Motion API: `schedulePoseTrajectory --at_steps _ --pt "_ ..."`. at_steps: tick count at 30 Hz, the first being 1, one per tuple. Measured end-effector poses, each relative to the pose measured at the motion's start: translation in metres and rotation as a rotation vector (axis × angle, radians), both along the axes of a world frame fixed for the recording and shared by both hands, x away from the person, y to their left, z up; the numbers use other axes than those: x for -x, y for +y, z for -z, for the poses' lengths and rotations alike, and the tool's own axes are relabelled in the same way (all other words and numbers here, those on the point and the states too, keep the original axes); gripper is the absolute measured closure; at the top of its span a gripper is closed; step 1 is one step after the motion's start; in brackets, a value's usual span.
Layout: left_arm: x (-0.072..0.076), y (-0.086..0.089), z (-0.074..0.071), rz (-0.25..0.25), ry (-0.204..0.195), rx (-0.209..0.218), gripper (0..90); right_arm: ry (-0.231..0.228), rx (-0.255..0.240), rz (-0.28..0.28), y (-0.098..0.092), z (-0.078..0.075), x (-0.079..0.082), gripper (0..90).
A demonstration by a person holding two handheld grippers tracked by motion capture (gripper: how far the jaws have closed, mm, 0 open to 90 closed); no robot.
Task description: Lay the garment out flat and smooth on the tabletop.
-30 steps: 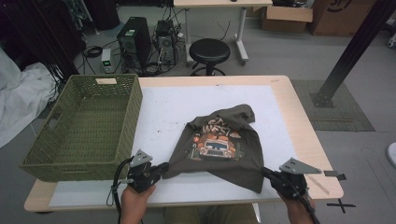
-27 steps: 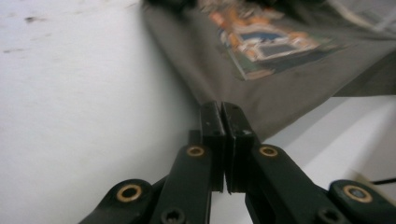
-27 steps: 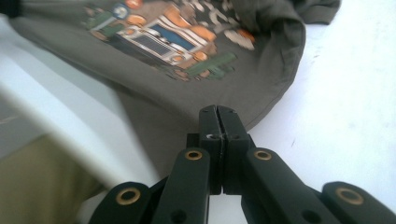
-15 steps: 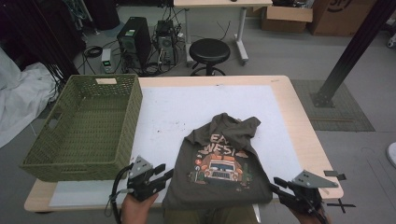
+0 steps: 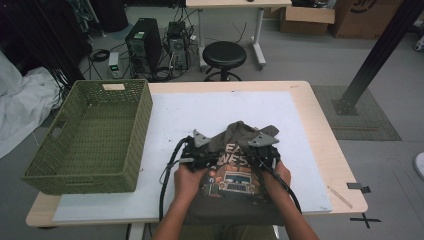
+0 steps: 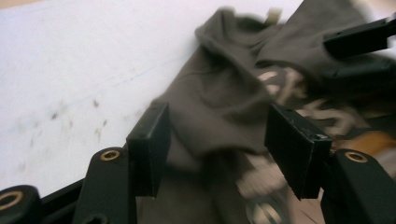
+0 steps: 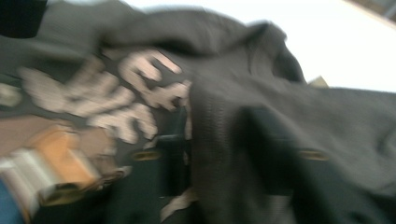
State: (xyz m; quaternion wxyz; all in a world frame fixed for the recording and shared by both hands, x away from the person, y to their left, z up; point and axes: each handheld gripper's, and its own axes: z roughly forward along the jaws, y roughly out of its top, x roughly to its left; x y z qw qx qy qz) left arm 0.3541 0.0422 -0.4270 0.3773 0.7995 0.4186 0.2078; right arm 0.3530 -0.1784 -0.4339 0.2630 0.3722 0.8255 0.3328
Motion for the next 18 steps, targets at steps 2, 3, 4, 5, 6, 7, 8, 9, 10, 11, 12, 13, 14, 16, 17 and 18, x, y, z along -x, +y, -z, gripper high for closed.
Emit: schedulePoseTrajectory --at_steps 2,3,4,5,6,7,8,9,10,11,12,13,14,16,17,18 --pt "-0.008 -0.007 0.005 0.02 0.017 -0.043 70.9 0.011 -0.086 0.021 -0.014 -0.003 0.0 86.6" --pt "-0.009 -0.007 0.006 0.023 0.025 -0.045 83.3 0.007 -0.12 0.03 -0.02 -0.005 0.001 86.7" --pt "-0.01 -0.005 0.005 0.016 0.028 -0.018 86.2 -0.003 -0.144 0.041 -0.027 -0.007 0.003 86.8" --pt "-0.01 0.0 0.003 -0.001 0.035 0.038 86.5 -0.009 -0.181 0.057 -0.038 -0.01 0.006 86.8" --pt "-0.01 0.009 0.0 -0.035 0.042 0.123 86.4 -0.021 -0.216 0.086 -0.05 -0.012 0.009 86.7" --pt "-0.01 0.016 -0.002 -0.059 0.048 0.173 86.4 -0.034 -0.252 0.132 -0.067 -0.014 0.011 87.0" --pt "-0.009 0.028 -0.006 -0.102 0.052 0.234 86.4 -0.038 -0.262 0.163 -0.077 -0.014 0.012 87.1" --pt "-0.008 0.035 -0.008 -0.127 0.056 0.259 86.4 -0.039 -0.269 0.218 -0.093 -0.014 0.011 87.2" --pt "-0.006 0.044 -0.009 -0.164 0.051 0.277 86.4 -0.033 -0.271 0.247 -0.102 -0.013 0.01 87.2" --pt "-0.003 0.055 -0.011 -0.204 0.042 0.295 86.5 -0.026 -0.267 0.282 -0.113 -0.012 0.008 87.3" --pt "-0.001 0.064 -0.011 -0.228 0.039 0.311 86.6 -0.013 -0.262 0.316 -0.125 -0.011 0.007 87.3" --pt "0.002 0.072 -0.011 -0.251 0.039 0.323 86.6 0.004 -0.257 0.336 -0.133 -0.009 0.006 87.2" --pt "0.006 0.078 -0.011 -0.273 0.031 0.324 86.6 0.024 -0.254 0.348 -0.139 -0.008 0.005 87.1" --pt "0.011 0.089 -0.011 -0.307 0.023 0.325 86.6 0.055 -0.215 0.359 -0.144 -0.005 0.003 82.4" --pt "0.012 0.094 -0.011 -0.316 0.023 0.333 86.5 0.064 -0.197 0.36 -0.145 -0.004 0.002 75.4" --pt "0.014 0.098 -0.011 -0.317 0.031 0.34 86.5 0.074 -0.197 0.358 -0.146 -0.005 0.001 67.6"
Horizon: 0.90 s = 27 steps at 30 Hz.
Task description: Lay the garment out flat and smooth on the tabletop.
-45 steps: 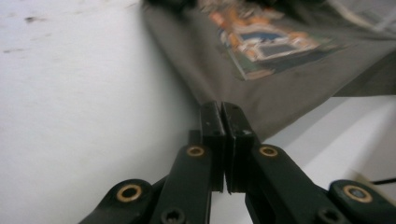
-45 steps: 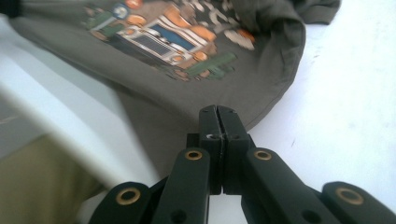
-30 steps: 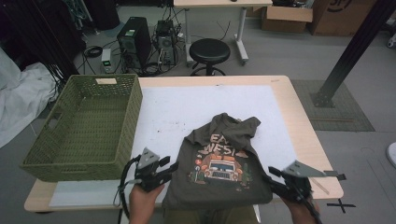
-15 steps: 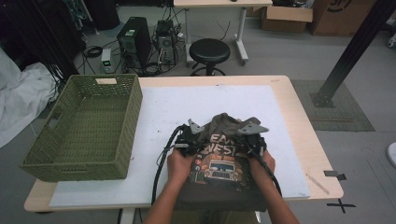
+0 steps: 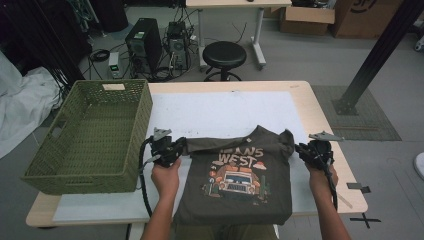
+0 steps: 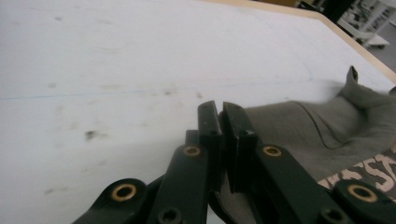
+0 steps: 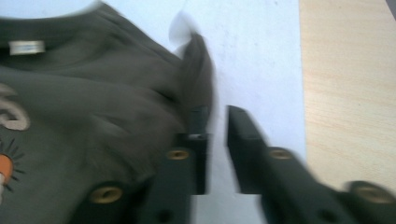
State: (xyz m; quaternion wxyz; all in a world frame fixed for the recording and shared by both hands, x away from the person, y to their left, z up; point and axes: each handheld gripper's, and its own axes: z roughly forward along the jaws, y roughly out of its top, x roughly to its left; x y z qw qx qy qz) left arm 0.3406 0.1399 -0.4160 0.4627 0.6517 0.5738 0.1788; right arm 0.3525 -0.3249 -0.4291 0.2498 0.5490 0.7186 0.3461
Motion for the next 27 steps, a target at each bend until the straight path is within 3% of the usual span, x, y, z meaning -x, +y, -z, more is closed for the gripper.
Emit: schedulePoseTrajectory --at_steps 3,6,8,9,11,12,14,15,17,18,19,20,21,22,23,27 --pt "0.004 0.004 -0.002 -0.018 0.005 -0.046 84.0 -0.062 -0.017 -0.014 0.0 -0.015 0.001 63.2" --pt "0.004 0.005 -0.008 -0.055 0.002 -0.088 64.7 -0.121 -0.019 -0.046 0.008 -0.031 -0.004 59.1" --pt "0.004 0.002 -0.012 -0.041 -0.022 -0.114 57.7 -0.159 -0.001 -0.076 0.016 -0.04 -0.009 56.6" --pt "0.003 -0.001 -0.015 -0.004 -0.038 -0.137 55.3 -0.167 0.003 -0.101 0.02 -0.043 -0.012 56.6" --pt "0.001 -0.01 -0.019 0.061 -0.068 -0.161 51.3 -0.128 0.013 -0.212 0.034 -0.042 -0.026 56.3" --pt "0.001 -0.015 -0.02 0.098 -0.078 -0.156 51.1 -0.102 0.045 -0.243 0.041 -0.037 -0.034 56.3" --pt "-0.001 -0.025 -0.021 0.167 -0.077 -0.152 50.1 -0.026 0.128 -0.239 0.048 -0.023 -0.047 55.9" --pt "-0.002 -0.031 -0.02 0.201 -0.072 -0.158 49.4 0.03 0.195 -0.193 0.049 -0.013 -0.054 57.3" --pt "-0.003 -0.042 -0.016 0.259 -0.065 -0.183 48.0 0.094 0.178 -0.162 0.044 0.0 -0.058 66.7" --pt "-0.002 -0.047 -0.014 0.285 -0.063 -0.204 48.0 0.103 0.186 -0.157 0.042 0.003 -0.056 78.8" --pt "-0.002 -0.052 -0.011 0.309 -0.059 -0.223 47.9 0.098 0.181 -0.161 0.039 0.005 -0.052 84.5" --pt "-0.002 -0.055 -0.01 0.324 -0.053 -0.236 46.9 0.114 0.208 -0.136 0.038 0.005 -0.047 89.0" --pt "-0.002 -0.06 -0.007 0.35 -0.048 -0.254 45.8 0.12 0.208 -0.132 0.036 0.005 -0.043 89.6" --pt "-0.002 -0.063 -0.006 0.368 -0.052 -0.273 44.9 0.146 0.178 -0.117 0.032 0.003 -0.037 89.6" --pt "-0.003 -0.068 -0.005 0.388 -0.059 -0.294 43.6 0.165 0.161 -0.126 0.029 0.001 -0.034 85.4" --pt "-0.007 -0.083 -0.003 0.428 -0.076 -0.399 40.4 0.043 0.121 -0.138 0.026 -0.02 -0.026 71.7"
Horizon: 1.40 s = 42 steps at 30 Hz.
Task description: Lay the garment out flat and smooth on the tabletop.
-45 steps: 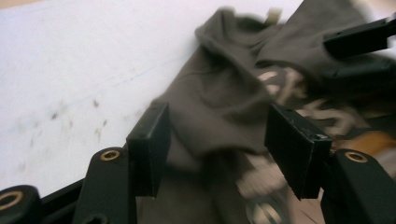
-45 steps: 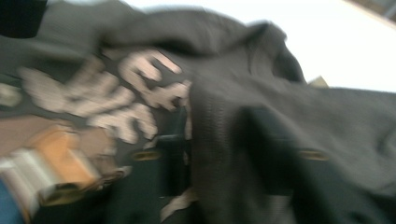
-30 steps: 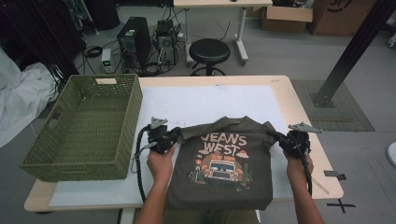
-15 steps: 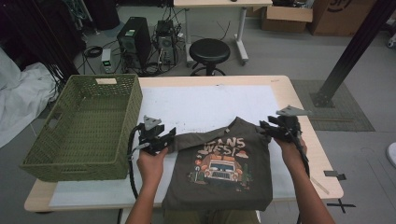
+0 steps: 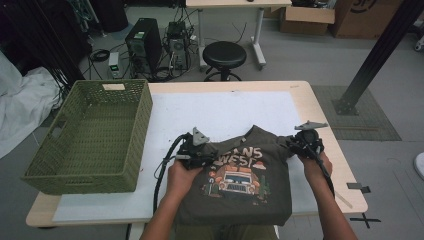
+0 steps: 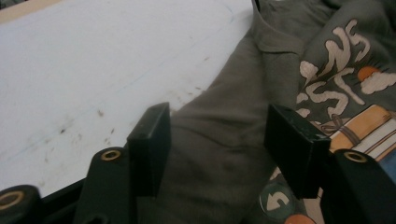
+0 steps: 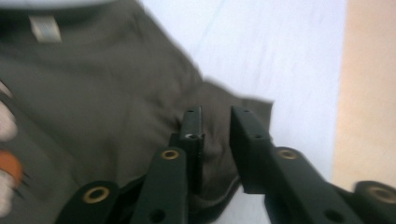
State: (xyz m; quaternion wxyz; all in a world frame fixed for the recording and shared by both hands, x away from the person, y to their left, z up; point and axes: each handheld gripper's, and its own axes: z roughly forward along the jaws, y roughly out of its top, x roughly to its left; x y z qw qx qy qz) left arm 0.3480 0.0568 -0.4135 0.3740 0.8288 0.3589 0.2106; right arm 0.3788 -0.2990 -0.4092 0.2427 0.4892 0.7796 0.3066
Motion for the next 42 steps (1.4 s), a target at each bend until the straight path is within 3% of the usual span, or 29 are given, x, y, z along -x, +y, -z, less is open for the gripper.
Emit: schedulePoseTrajectory --at_steps 3,6,10,12,16,18,19,20,24,26,27,30,32,34,36,38,39,41,42 --pt "0.002 -0.007 0.002 0.033 -0.018 -0.046 40.0 -0.044 -0.031 0.004 -0.001 -0.013 0.0 67.7" --pt "0.006 -0.007 0.003 0.057 -0.02 -0.032 38.4 -0.061 -0.047 -0.007 -0.001 -0.018 0.003 66.1" --pt "0.013 -0.002 0.002 0.054 -0.035 0.002 38.4 -0.061 -0.054 -0.014 -0.002 -0.014 0.005 65.5" --pt "0.016 -0.001 0.002 0.056 -0.049 -0.006 39.4 -0.054 -0.056 -0.012 -0.002 -0.011 0.005 64.9" --pt "0.013 -0.006 0.009 0.064 -0.033 -0.076 48.5 -0.042 -0.071 -0.011 -0.003 -0.005 0.003 64.2" --pt "0.01 -0.01 0.013 0.056 -0.03 -0.133 63.5 -0.041 -0.075 -0.01 -0.002 -0.004 0.003 63.8" --pt "0.009 -0.009 0.014 0.048 -0.031 -0.123 75.6 -0.042 -0.075 -0.011 -0.002 -0.003 0.003 63.8" --pt "0.008 -0.007 0.012 0.023 -0.031 -0.084 81.2 -0.041 -0.081 -0.012 -0.003 -0.003 0.003 63.8" --pt "-0.002 0.015 0.0 -0.082 -0.001 0.174 83.6 -0.061 -0.1 -0.002 -0.011 -0.002 -0.001 62.9" --pt "-0.009 0.027 -0.004 -0.125 0.025 0.256 83.7 -0.066 -0.135 0.005 -0.017 -0.002 -0.008 62.0" --pt "-0.011 0.032 -0.005 -0.15 0.027 0.275 83.8 -0.062 -0.152 0.0 -0.018 -0.002 -0.012 61.3" --pt "-0.018 0.042 -0.005 -0.204 0.041 0.274 84.0 -0.06 -0.129 -0.072 -0.009 -0.004 -0.029 60.5" --pt "-0.025 0.046 -0.006 -0.218 0.058 0.262 84.0 -0.042 -0.107 -0.156 0.004 -0.003 -0.04 59.5" --pt "-0.031 0.048 -0.008 -0.24 0.07 0.252 84.0 -0.019 -0.039 -0.26 0.022 0.001 -0.05 59.2" --pt "-0.041 0.052 -0.01 -0.26 0.106 0.241 84.0 0.012 -0.013 -0.327 0.038 0.007 -0.06 59.7" --pt "-0.047 0.055 -0.011 -0.27 0.13 0.231 84.0 0.054 0.036 -0.329 0.046 0.013 -0.069 61.5" --pt "-0.051 0.056 -0.011 -0.269 0.148 0.214 84.0 0.104 0.046 -0.334 0.049 0.019 -0.075 68.8" --pt "-0.056 0.059 -0.011 -0.268 0.157 0.191 84.1 0.128 -0.006 -0.338 0.047 0.023 -0.079 75.2" --pt "-0.058 0.062 -0.011 -0.272 0.16 0.184 84.3 0.131 -0.007 -0.35 0.047 0.023 -0.079 80.4"
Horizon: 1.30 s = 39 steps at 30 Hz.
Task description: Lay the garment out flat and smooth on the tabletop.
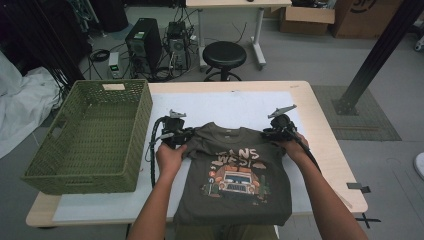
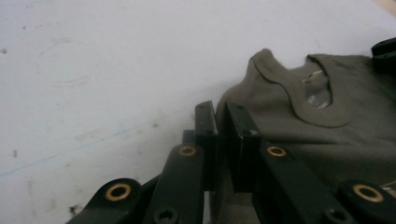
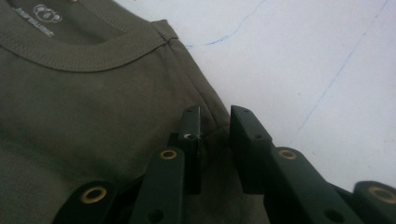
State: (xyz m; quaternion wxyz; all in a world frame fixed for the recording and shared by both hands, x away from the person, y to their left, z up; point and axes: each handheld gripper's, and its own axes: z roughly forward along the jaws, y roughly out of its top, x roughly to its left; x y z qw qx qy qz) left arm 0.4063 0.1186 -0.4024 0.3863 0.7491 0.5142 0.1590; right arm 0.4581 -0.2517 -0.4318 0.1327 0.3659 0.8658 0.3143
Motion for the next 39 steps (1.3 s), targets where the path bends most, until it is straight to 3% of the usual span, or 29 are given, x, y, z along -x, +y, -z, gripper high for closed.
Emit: schedulePoseTrajectory --at_steps 1,3,5,7,9,10,11,12,13,14,15,17,18,19,21,23,25,28,29,30,32,33,36,37,39 --pt "-0.003 0.003 0.0 -0.003 0.008 -0.003 84.4 0.011 -0.007 -0.025 0.0 0.0 -0.001 87.0" --pt "-0.011 0.009 -0.003 -0.022 0.003 0.003 84.5 -0.005 0.02 -0.062 0.003 -0.001 -0.003 88.5" --pt "-0.02 0.011 -0.01 -0.026 -0.008 -0.023 84.5 -0.054 0.024 -0.06 0.007 -0.004 -0.008 88.6" --pt "-0.031 0.01 -0.017 -0.023 -0.018 -0.061 84.5 -0.105 -0.011 -0.005 0.007 -0.008 -0.014 88.6" --pt "-0.046 0.007 -0.022 -0.045 -0.02 -0.1 84.5 -0.169 0.001 0.045 0.01 -0.01 -0.022 88.5" --pt "-0.049 0.006 -0.022 -0.055 -0.021 -0.109 84.2 -0.227 0.026 0.074 0.014 -0.011 -0.027 88.5" --pt "-0.055 0.003 -0.022 -0.094 -0.032 -0.122 83.3 -0.243 0.036 0.084 0.016 -0.012 -0.029 88.5" --pt "-0.058 -0.001 -0.02 -0.138 -0.05 -0.127 76.7 -0.282 0.085 0.123 0.021 -0.013 -0.033 88.5" --pt "-0.058 -0.004 -0.019 -0.164 -0.051 -0.116 66.5 -0.307 0.133 0.162 0.025 -0.014 -0.036 88.5" --pt "-0.058 -0.008 -0.016 -0.171 -0.038 -0.103 62.5 -0.313 0.18 0.204 0.026 -0.014 -0.04 88.5" --pt "-0.057 -0.01 -0.013 -0.17 -0.032 -0.104 57.6 -0.299 0.218 0.249 0.026 -0.012 -0.045 88.3" --pt "-0.051 -0.014 -0.007 -0.153 -0.027 -0.144 56.0 -0.278 0.254 0.287 0.025 -0.007 -0.05 86.9" --pt "-0.047 -0.014 -0.004 -0.154 -0.035 -0.154 54.0 -0.271 0.272 0.295 0.023 -0.004 -0.051 82.4" --pt "-0.044 -0.013 0.0 -0.157 -0.037 -0.155 53.6 -0.276 0.274 0.314 0.022 -0.003 -0.05 69.6" --pt "-0.04 -0.008 0.008 -0.185 -0.024 -0.154 51.0 -0.246 0.144 0.346 0.013 -0.009 -0.047 64.6" --pt "-0.036 -0.003 0.02 -0.218 0.017 -0.158 50.4 -0.257 0.027 0.371 0.0 -0.019 -0.038 62.7" --pt "-0.034 0.0 0.03 -0.224 0.044 -0.157 51.9 -0.268 -0.021 0.398 -0.017 -0.027 -0.023 62.6" --pt "-0.031 -0.002 0.037 -0.211 0.023 -0.174 60.3 -0.187 -0.09 0.402 -0.035 -0.025 -0.008 61.3" --pt "-0.031 -0.003 0.037 -0.21 0.022 -0.171 68.8 -0.15 -0.105 0.37 -0.036 -0.019 0.0 60.9" --pt "-0.031 -0.004 0.037 -0.201 0.022 -0.175 73.6 -0.148 -0.096 0.352 -0.035 -0.016 0.003 61.0" --pt "-0.03 -0.006 0.036 -0.218 0.015 -0.225 87.6 -0.121 -0.105 0.325 -0.03 -0.008 0.009 61.3" --pt "-0.029 -0.004 0.036 -0.224 0.018 -0.222 89.8 -0.105 -0.103 0.315 -0.027 -0.004 0.01 63.1" --pt "-0.027 0.005 0.035 -0.257 0.035 -0.203 90.0 -0.094 0.002 0.32 -0.025 0.008 0.014 80.7" --pt "-0.024 0.009 0.034 -0.281 0.032 -0.22 90.0 -0.1 -0.011 0.347 -0.028 0.008 0.016 84.5" --pt "-0.019 0.016 0.034 -0.296 0.039 -0.236 90.0 -0.064 -0.062 0.404 -0.037 0.005 0.022 84.4"
